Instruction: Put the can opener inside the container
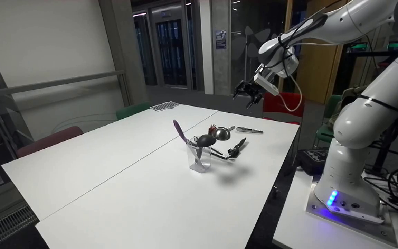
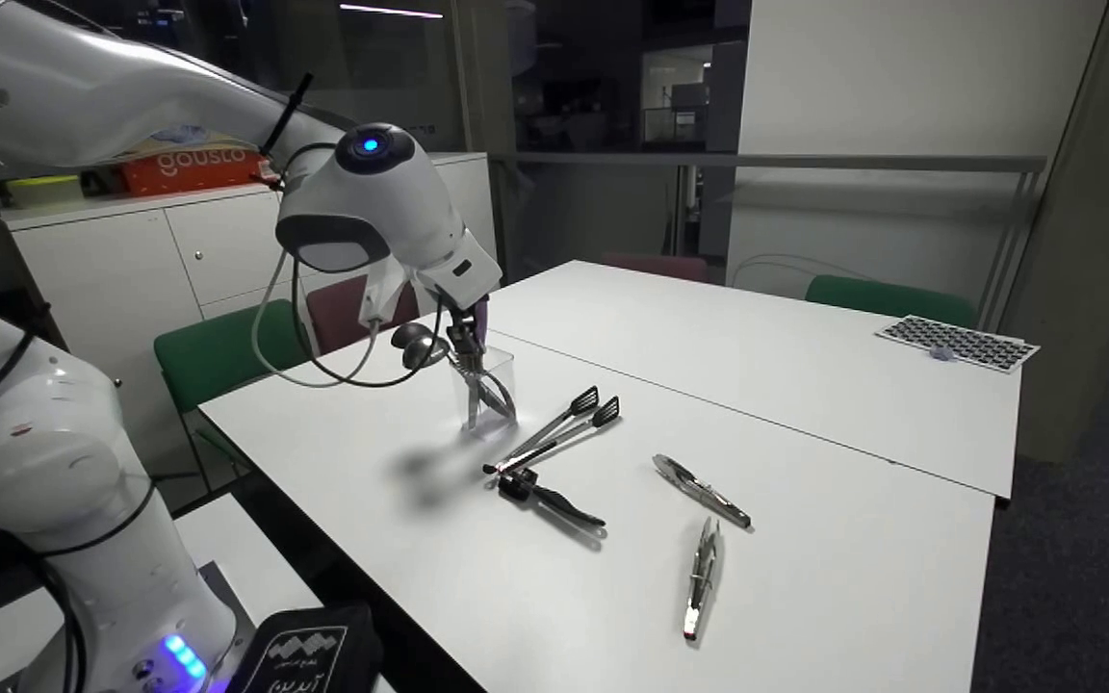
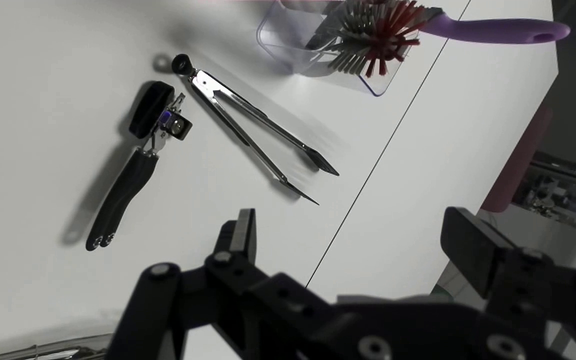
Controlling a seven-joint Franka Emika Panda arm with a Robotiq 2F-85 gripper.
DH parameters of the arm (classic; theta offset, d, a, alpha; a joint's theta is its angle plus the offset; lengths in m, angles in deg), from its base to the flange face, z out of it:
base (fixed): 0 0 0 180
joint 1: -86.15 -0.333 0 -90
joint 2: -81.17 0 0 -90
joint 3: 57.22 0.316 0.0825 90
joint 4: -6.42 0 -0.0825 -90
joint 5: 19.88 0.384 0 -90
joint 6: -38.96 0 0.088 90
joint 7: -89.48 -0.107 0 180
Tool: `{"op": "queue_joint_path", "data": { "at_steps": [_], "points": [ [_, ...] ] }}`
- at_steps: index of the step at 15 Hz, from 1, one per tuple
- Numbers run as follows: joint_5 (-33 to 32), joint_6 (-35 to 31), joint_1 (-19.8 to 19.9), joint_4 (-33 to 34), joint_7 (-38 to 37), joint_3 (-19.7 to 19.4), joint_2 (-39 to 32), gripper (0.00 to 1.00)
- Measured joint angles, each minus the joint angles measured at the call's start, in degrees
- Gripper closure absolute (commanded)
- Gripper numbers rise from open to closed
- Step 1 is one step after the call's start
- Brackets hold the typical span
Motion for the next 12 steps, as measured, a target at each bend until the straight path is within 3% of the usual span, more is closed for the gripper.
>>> {"op": "queue_joint_path", "data": {
  "at_steps": [7, 12],
  "points": [
    [0.0, 0.4, 0.0, 0.0, 0.0, 0.0, -0.2, 0.0],
    [0.2, 9.2, 0.0, 3.1, 0.0, -2.0, -6.2, 0.0]
  ]
}}
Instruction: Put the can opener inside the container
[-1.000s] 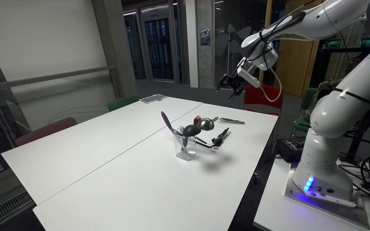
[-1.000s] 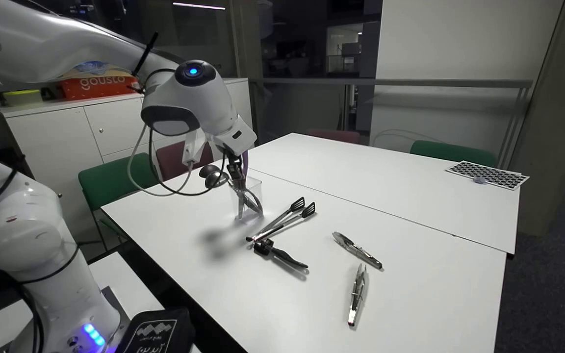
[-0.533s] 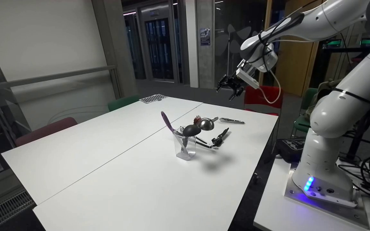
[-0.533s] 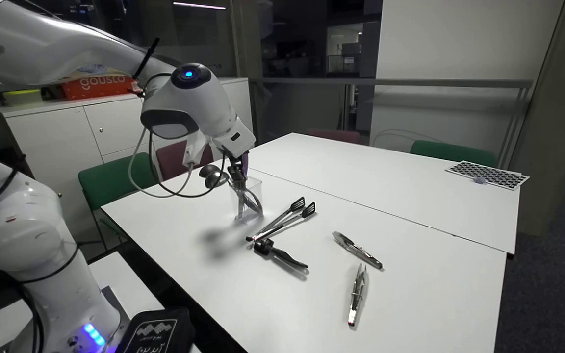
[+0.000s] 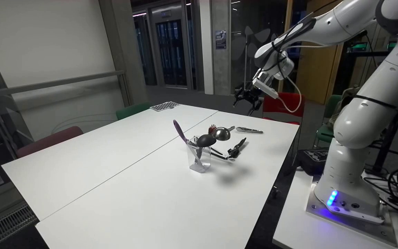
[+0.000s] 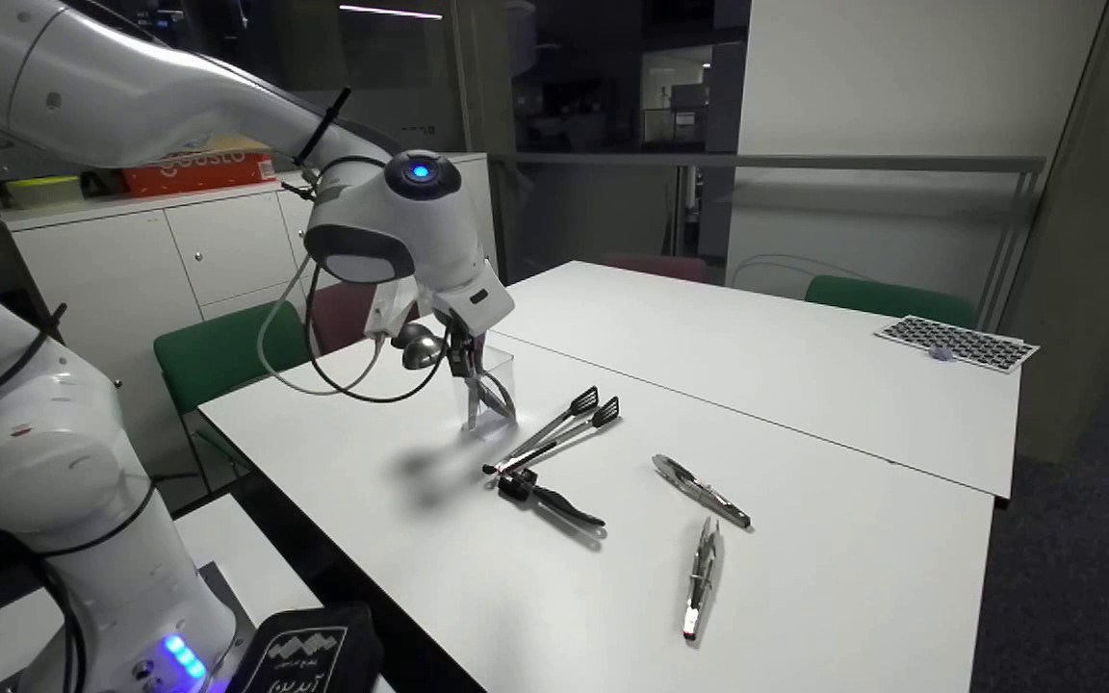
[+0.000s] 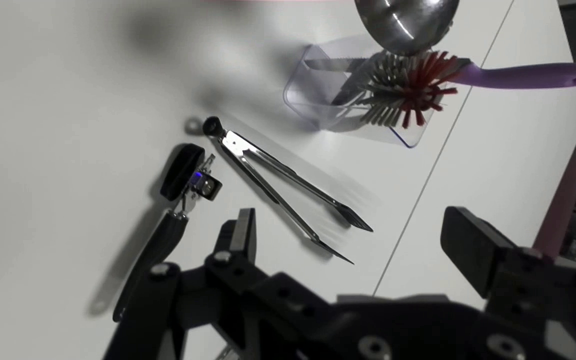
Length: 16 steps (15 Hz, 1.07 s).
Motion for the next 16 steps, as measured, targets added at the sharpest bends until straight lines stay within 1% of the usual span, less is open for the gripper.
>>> {"op": "queue_joint_path", "data": {
  "at_steps": [2, 3, 8, 9, 12, 16],
  "points": [
    [-0.6, 1.3, 0.4, 1.9, 0.0, -0.3, -4.2, 0.0],
    [-2.2, 1.4, 0.8, 2.9, 0.0, -0.2, -6.2, 0.0],
    [-17.7, 1.4, 3.0, 7.0, 0.6, -0.1, -14.1, 0.0],
    [-19.0, 2.0, 3.2, 7.7, 2.4, -0.1, -15.2, 0.0],
    [-19.0, 5.1, 3.1, 9.1, 11.3, 0.2, -16.9, 0.0],
    [-18.6, 10.5, 3.1, 10.4, 21.2, 1.2, -17.4, 0.0]
  ]
}}
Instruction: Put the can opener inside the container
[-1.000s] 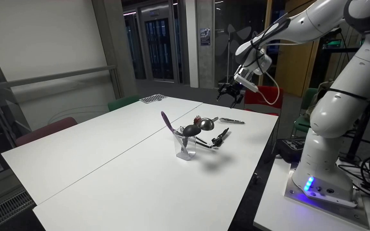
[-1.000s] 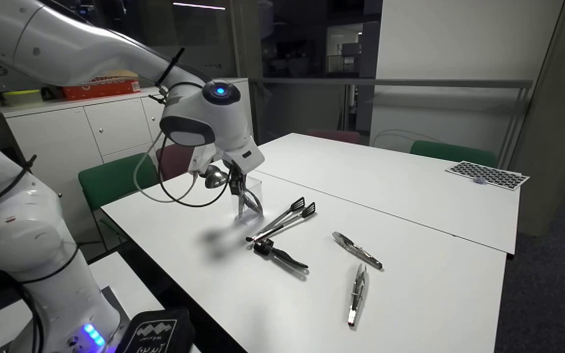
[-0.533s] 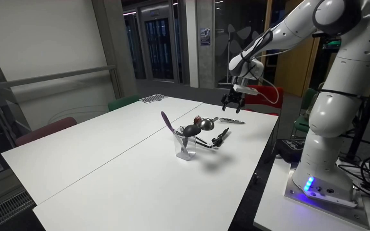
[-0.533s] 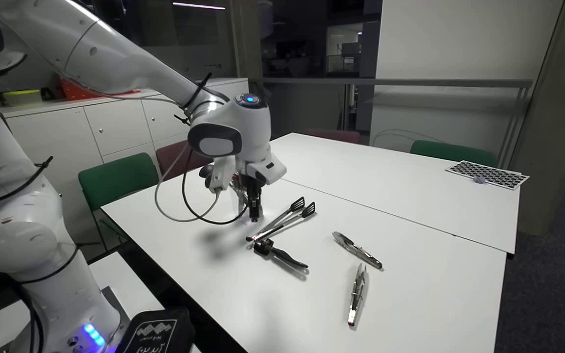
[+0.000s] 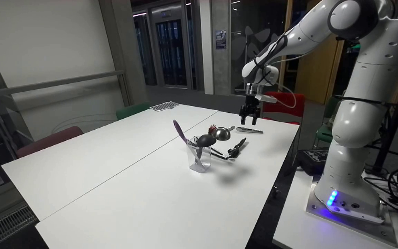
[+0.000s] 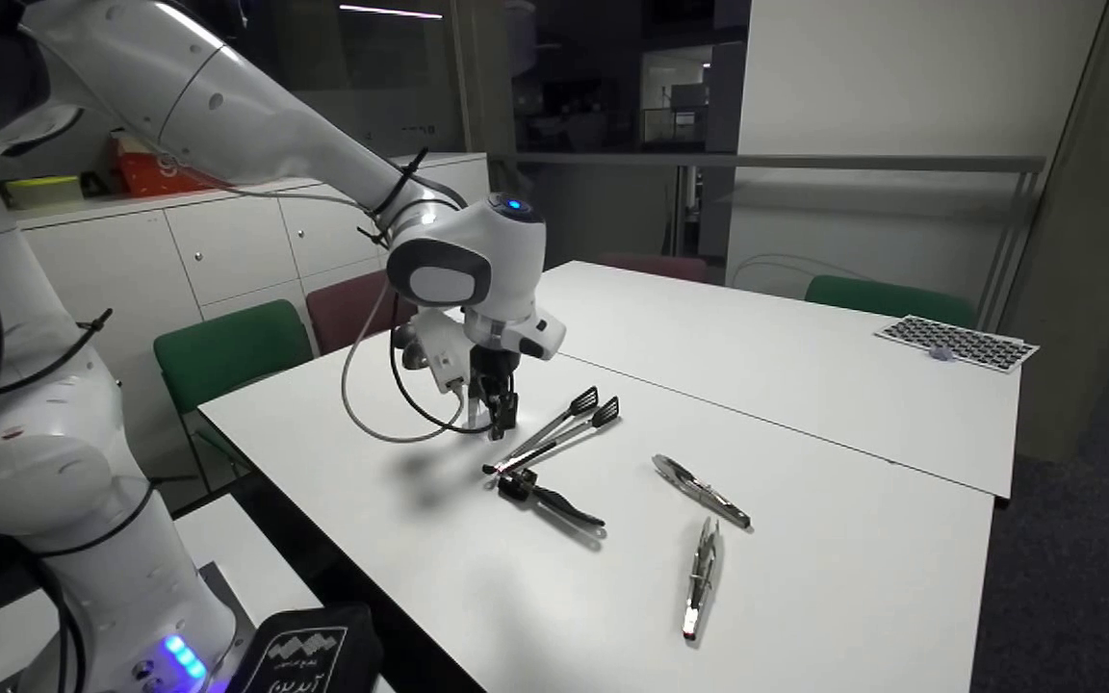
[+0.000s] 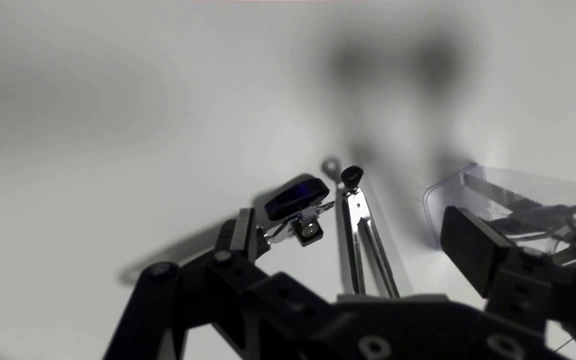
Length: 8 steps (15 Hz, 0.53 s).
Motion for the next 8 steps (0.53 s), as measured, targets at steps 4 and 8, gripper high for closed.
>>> {"op": "queue_joint_path", "data": {
  "at_steps": [4, 8],
  "points": [
    [8.7, 11.4, 0.1, 4.4, -0.6, 0.0, -2.2, 0.0],
    [15.8, 17.9, 1.4, 9.3, -5.8, -0.2, -6.3, 0.0]
  ]
}}
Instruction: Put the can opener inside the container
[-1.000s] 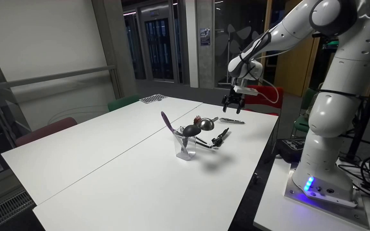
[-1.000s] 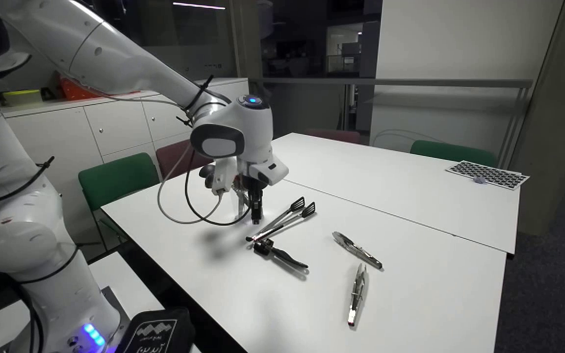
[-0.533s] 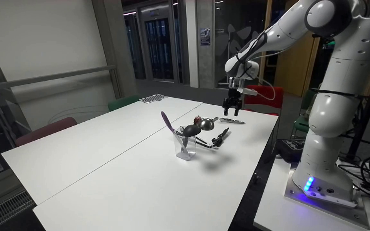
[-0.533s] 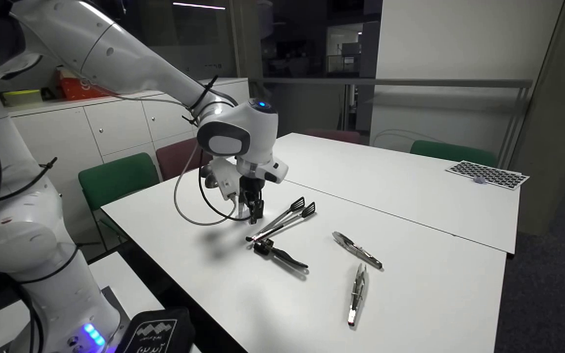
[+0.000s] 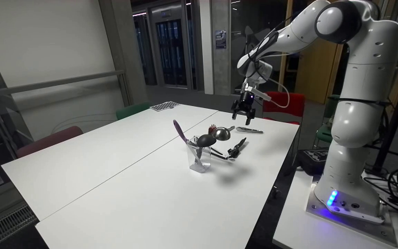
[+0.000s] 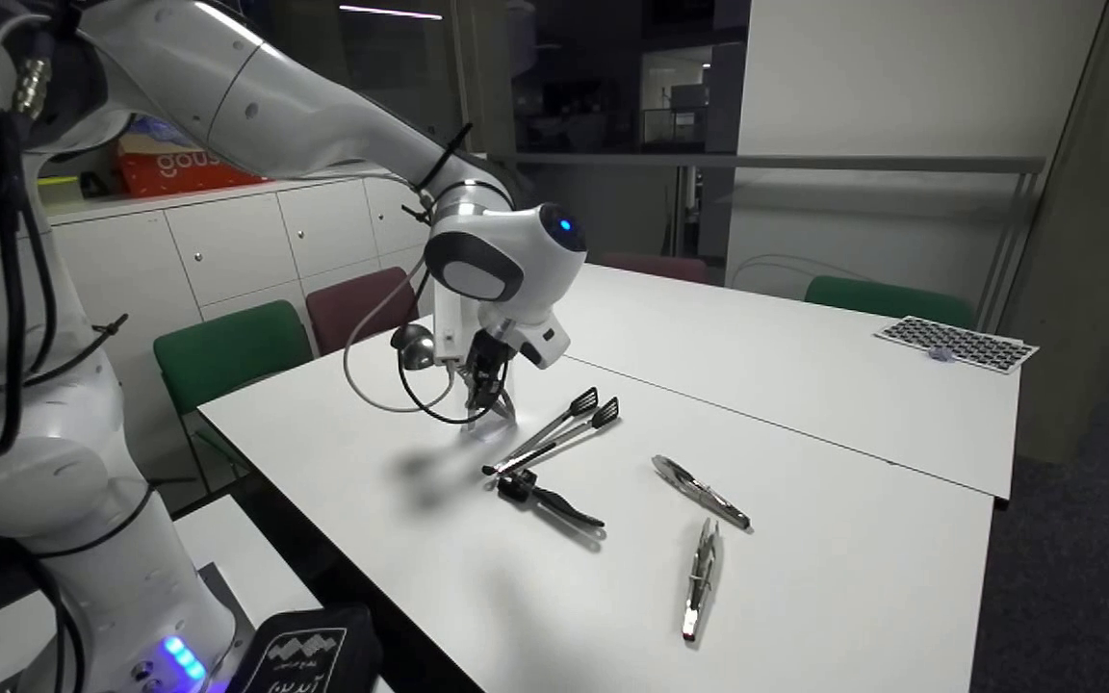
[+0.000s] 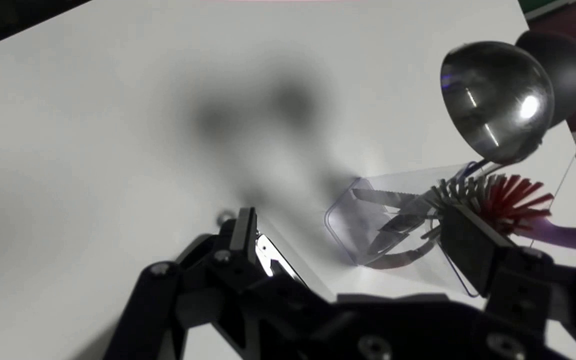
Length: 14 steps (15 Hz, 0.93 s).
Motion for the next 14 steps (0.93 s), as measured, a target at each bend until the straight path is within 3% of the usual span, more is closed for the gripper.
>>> {"op": "queue_joint_path", "data": {
  "at_steps": [4, 9, 14],
  "points": [
    [5.5, -0.3, 2.1, 3.1, -6.7, -0.2, -4.4, 0.0],
    [12.8, -6.1, 3.1, 3.9, -14.9, -0.3, -8.2, 0.0],
    [15.8, -5.2, 3.2, 3.9, -15.7, -0.3, -9.3, 0.0]
  ]
}}
